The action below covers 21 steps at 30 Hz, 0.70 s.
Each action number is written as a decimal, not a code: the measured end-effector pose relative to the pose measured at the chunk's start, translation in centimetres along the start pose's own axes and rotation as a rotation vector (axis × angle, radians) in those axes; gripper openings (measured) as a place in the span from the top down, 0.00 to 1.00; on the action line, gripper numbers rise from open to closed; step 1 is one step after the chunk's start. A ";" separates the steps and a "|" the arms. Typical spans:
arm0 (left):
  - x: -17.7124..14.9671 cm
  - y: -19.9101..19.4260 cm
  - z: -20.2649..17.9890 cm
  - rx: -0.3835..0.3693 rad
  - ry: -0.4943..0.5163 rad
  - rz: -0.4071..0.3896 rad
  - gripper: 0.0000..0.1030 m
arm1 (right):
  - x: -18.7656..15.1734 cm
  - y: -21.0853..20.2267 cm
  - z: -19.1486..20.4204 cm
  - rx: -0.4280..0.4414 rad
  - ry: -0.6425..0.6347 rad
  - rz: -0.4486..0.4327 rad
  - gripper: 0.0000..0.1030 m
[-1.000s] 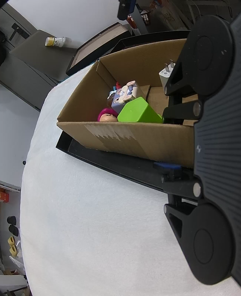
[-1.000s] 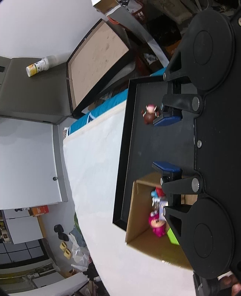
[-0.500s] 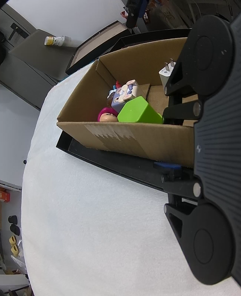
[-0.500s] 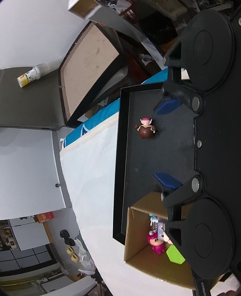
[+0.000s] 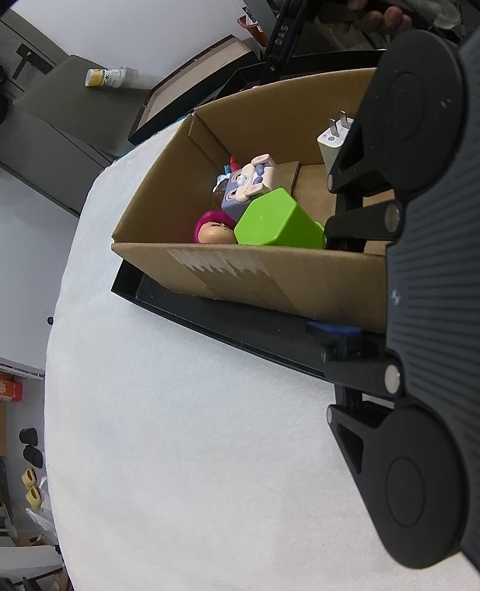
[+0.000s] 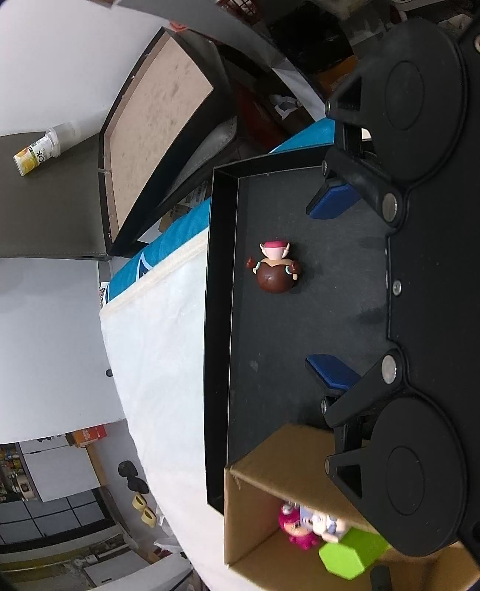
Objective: Organize rigid objects
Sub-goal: 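Move the right gripper to the brown monkey figure and grasp it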
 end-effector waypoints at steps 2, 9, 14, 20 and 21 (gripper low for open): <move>0.0 0.0 0.0 0.001 -0.004 0.001 0.76 | 0.0 0.8 -0.1 -0.002 0.004 -0.006 0.22; 0.2 0.1 0.0 0.011 -0.011 0.005 0.76 | 0.0 3.5 -0.7 -0.018 0.017 0.007 0.23; 0.1 0.0 0.0 0.012 -0.012 0.002 0.76 | 0.3 4.7 -0.6 -0.018 0.028 0.010 0.23; 0.1 -0.1 0.0 0.011 -0.013 0.003 0.77 | 0.2 5.8 -0.7 -0.027 0.041 0.033 0.26; 0.1 -0.1 0.0 0.011 -0.013 0.003 0.77 | 0.2 5.9 -0.7 -0.030 0.043 0.035 0.27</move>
Point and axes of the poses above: each gripper's, at about its wrist camera, not at the fingertips, and y roughly the way its jaws point, z to its left, x to its top, the point moved 9 cm from there along y, roughly the way its jaws point, and after that the axes turned 8 degrees about y, right-handed, at the moved point
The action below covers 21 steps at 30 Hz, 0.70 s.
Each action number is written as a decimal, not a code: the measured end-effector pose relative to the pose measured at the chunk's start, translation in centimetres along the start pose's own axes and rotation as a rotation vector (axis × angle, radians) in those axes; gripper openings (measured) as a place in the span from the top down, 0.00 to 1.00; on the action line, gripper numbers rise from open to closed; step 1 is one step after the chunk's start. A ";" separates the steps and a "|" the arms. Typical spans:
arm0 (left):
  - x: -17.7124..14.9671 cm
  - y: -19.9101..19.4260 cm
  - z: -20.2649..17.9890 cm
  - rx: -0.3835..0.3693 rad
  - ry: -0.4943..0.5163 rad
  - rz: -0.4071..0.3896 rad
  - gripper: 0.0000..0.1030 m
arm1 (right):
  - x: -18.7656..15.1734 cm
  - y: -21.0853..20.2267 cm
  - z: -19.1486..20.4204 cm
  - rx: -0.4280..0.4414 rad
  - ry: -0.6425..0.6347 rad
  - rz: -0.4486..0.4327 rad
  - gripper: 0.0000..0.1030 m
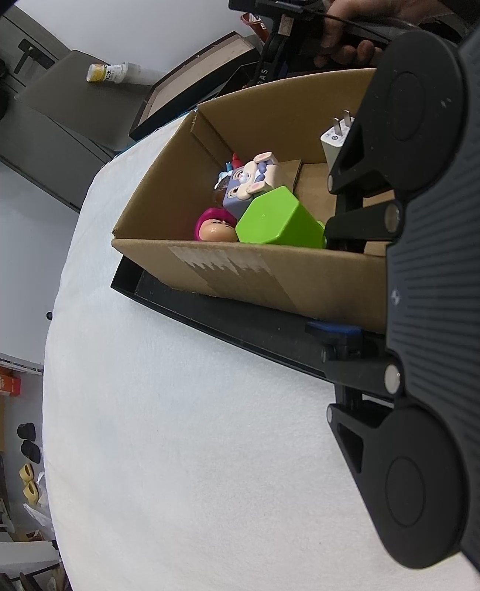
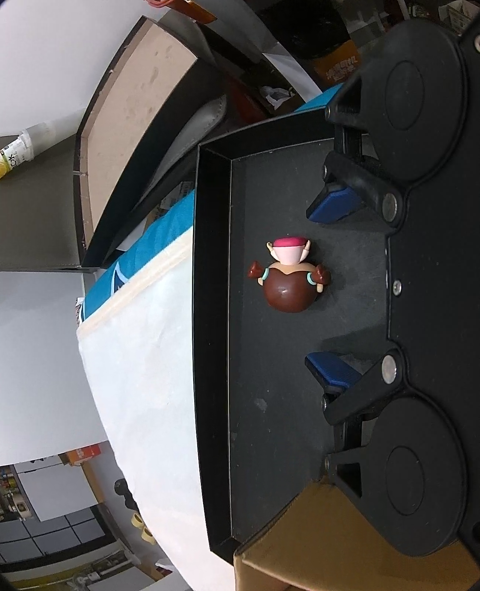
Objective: Organize rigid objects
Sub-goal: 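Move the right gripper to the brown monkey figure and grasp it, then lift the monkey figure with the right gripper and carry it over the box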
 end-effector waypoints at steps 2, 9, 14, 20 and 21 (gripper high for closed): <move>0.0 0.0 0.0 -0.001 0.001 0.000 0.77 | 0.2 0.3 0.0 -0.008 0.008 -0.003 0.27; 0.0 0.0 0.0 -0.001 0.000 0.000 0.77 | 1.6 0.4 0.2 -0.012 0.062 -0.002 0.58; 0.0 0.0 0.0 -0.002 0.000 -0.001 0.77 | 1.1 -1.1 0.3 -0.021 0.035 0.005 0.58; 0.0 0.0 -0.2 -0.001 0.010 -0.004 0.77 | 1.3 -3.2 -0.1 -0.030 0.031 0.009 0.58; 0.0 0.0 -0.2 -0.002 0.009 -0.004 0.77 | 1.4 -3.5 -0.1 -0.030 0.032 0.008 0.58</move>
Point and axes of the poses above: each gripper's, at about its wrist camera, not at the fingertips, and y roughly the way its jaws point, z to its left, x to its top, the point moved 9 cm from there along y, roughly the way its jaws point, and after that the axes turned 8 degrees about y, right-handed, at the moved point
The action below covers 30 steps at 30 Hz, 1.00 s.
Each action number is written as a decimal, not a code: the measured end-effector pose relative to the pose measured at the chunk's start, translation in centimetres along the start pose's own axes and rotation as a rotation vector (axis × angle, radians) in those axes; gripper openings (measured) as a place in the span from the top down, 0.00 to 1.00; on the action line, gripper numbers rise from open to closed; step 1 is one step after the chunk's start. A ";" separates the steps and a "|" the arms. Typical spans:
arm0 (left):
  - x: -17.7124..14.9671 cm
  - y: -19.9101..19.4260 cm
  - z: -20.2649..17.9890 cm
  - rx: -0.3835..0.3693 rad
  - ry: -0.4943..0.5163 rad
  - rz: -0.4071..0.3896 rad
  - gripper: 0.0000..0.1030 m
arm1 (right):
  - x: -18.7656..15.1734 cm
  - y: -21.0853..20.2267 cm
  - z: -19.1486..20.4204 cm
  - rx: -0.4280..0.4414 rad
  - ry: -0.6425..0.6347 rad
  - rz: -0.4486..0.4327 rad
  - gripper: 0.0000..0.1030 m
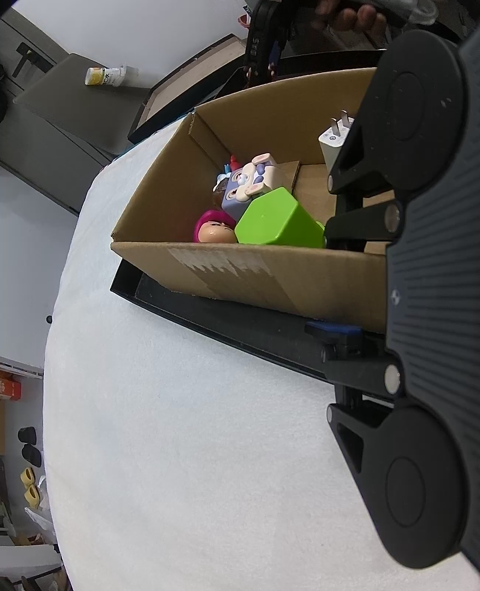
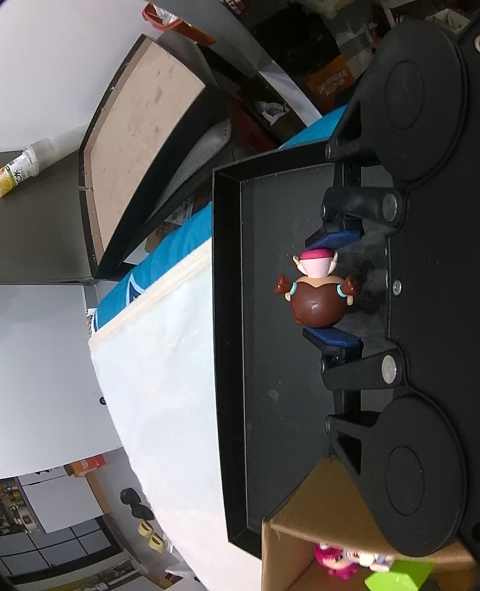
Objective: Organize rigid objects
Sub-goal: 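Lift the monkey figure with the right gripper and carry it over the box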
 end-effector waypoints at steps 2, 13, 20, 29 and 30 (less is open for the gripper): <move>0.0 0.0 0.0 -0.003 -0.002 0.000 0.76 | 0.2 -0.7 0.1 -0.001 0.000 -0.002 0.58; 0.0 0.1 -0.1 -0.003 0.004 0.000 0.76 | 0.9 -5.5 1.4 -0.006 -0.043 -0.030 0.58; -0.1 0.1 -0.2 -0.009 0.005 0.003 0.76 | 1.4 -8.3 2.8 0.008 -0.071 -0.049 0.58; -0.1 0.1 -0.3 -0.020 0.001 0.007 0.76 | 1.1 -10.1 4.7 0.007 -0.114 -0.028 0.58; -0.1 0.1 -0.3 -0.021 0.001 0.006 0.76 | 1.0 -10.3 5.1 0.011 -0.122 -0.027 0.58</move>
Point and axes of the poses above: each gripper's, at about its wrist camera, not at the fingertips, and y roughly the way its jaws point, z to its left, x to its top, the point moved 9 cm from there along y, roughly the way its jaws point, and after that the axes turned 8 degrees about y, right-handed, at the moved point
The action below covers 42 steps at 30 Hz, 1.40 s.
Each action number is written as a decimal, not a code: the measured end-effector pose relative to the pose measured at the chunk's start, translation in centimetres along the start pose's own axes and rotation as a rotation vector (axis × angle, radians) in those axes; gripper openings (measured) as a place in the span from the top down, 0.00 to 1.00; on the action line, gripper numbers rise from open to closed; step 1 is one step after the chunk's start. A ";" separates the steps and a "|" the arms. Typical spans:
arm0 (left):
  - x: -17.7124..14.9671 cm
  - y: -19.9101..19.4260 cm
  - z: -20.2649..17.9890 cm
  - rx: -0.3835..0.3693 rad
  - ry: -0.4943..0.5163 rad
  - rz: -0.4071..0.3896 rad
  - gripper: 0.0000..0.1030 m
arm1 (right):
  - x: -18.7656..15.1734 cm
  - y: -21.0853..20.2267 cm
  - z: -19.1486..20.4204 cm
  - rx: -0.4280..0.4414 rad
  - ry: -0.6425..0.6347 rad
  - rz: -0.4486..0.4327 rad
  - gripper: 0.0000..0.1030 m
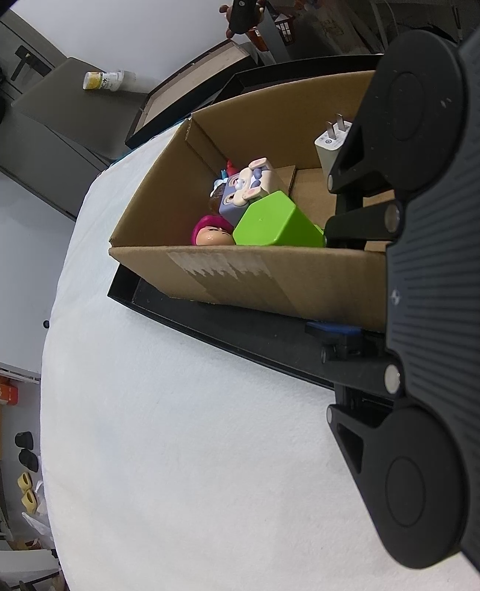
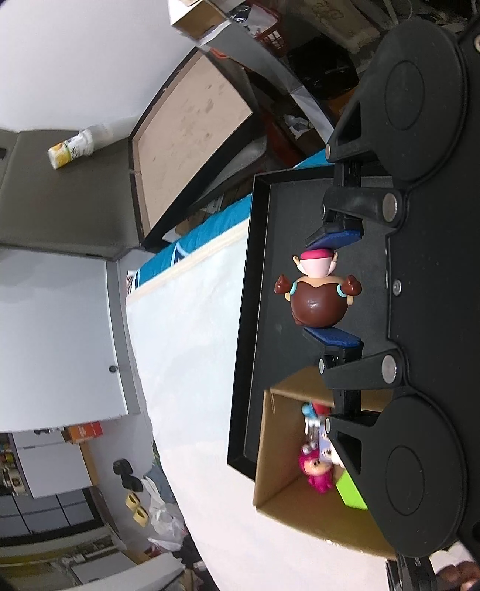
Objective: Organize rigid objects
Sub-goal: 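Lift the monkey figure with the right gripper and carry it over the box, then lower the monkey figure into the box and open the right gripper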
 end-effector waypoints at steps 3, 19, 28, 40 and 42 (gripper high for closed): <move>0.1 0.1 0.1 -0.003 0.000 -0.002 0.76 | 0.0 -0.6 1.2 0.008 -0.025 0.003 0.58; 0.1 -0.1 0.3 -0.017 -0.004 -0.004 0.75 | -1.2 -1.5 6.9 0.082 -0.104 0.044 0.58; 0.0 -0.1 0.3 -0.020 -0.004 -0.004 0.75 | -2.7 -0.9 9.2 0.147 -0.089 0.097 0.58; 0.0 0.0 0.3 -0.023 -0.003 -0.003 0.75 | -4.7 0.2 11.2 0.185 -0.114 0.141 0.52; 0.1 0.0 0.3 -0.022 -0.004 -0.003 0.75 | -4.5 -0.1 10.9 0.189 -0.110 0.135 0.52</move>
Point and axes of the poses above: each gripper's, at about its wrist camera, not at the fingertips, and y roughly the way its jaws point, z to its left, x to its top, the point moved 9 cm from there along y, roughly the way its jaws point, and after that the axes turned 8 degrees about y, right-handed, at the moved point
